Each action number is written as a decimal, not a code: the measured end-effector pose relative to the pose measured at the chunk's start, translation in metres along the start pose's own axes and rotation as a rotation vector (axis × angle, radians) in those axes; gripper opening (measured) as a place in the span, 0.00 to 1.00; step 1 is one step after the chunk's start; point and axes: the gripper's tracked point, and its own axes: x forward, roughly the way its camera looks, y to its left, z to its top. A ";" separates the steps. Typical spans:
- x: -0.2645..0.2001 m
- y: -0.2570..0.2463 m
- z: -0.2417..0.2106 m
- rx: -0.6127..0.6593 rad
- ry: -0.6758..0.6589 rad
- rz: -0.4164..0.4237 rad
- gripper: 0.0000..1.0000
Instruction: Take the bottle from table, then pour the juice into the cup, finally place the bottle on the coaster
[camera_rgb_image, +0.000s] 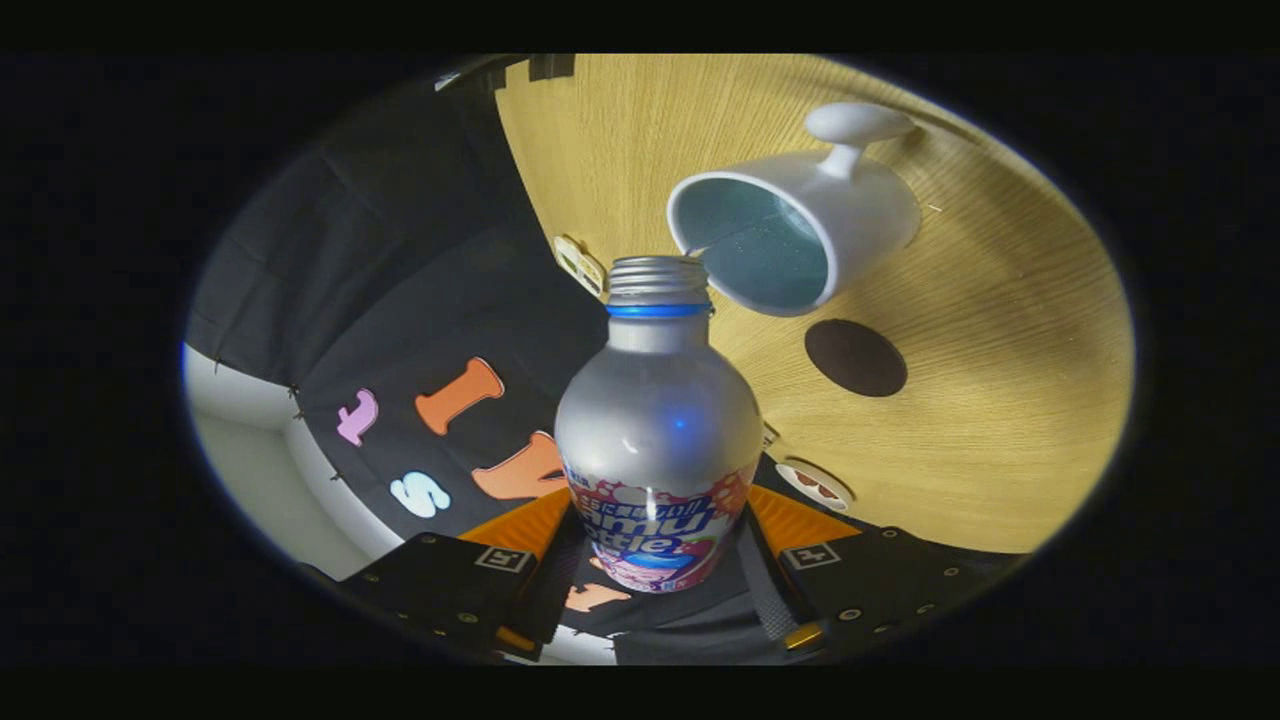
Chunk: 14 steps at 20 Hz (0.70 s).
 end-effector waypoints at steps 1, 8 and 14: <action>-0.001 -0.001 0.001 0.007 -0.005 -0.006 0.76; -0.003 0.006 0.001 0.063 0.004 0.013 0.76; -0.003 0.008 0.001 0.084 0.005 0.008 0.76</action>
